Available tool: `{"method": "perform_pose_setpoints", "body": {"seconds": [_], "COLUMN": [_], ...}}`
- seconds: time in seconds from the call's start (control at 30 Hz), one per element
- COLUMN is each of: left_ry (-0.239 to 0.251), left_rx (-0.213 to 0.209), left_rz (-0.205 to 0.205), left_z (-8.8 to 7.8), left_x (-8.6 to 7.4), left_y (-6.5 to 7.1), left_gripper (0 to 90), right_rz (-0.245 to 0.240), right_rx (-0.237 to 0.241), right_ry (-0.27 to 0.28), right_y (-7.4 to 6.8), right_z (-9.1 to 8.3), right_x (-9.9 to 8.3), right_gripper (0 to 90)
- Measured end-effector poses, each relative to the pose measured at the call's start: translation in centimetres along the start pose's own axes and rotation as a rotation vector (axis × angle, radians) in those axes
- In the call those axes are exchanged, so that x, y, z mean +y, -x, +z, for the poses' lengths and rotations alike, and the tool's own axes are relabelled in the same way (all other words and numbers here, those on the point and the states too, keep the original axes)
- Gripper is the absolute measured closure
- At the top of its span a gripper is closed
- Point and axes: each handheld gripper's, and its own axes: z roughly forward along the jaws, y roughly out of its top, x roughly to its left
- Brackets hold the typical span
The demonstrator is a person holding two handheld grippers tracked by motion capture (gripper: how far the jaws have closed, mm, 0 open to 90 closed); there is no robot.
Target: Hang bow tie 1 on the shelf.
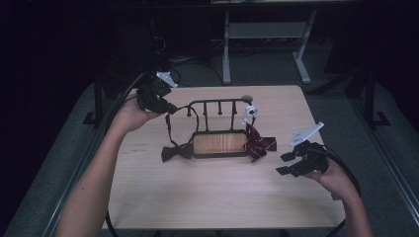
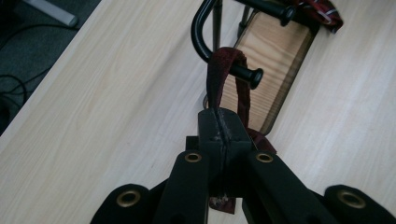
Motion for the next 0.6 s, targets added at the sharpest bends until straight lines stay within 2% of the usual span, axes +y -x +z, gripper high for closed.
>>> {"method": "perform_pose_setpoints", "body": {"seconds": [0.33, 0.5, 0.6], "left_ry": [-0.026, -0.017, -0.035], "left_rx": [0.025, 0.015, 0.009], "left_rz": [0.008, -0.004, 0.003], "left_z": [0.3, 0.25, 0.28], "left_x": [0.19, -0.26, -0.54], "left_y": [0.17, 0.26, 0.28], "left_gripper": [79.3, 77.4, 76.5], "right_rz": [0.003, 0.008, 0.013], "right_rx": [0.0, 0.004, 0.001], "right_ry": [-0.002, -0.004, -0.006], "right_y": [-0.01, 0.0, 0.09], "right_z": [0.0, 0.08, 0.08], "right_x": [-0.06, -0.14, -0.19], "right_gripper": [42.8, 42.8, 42.8]}}
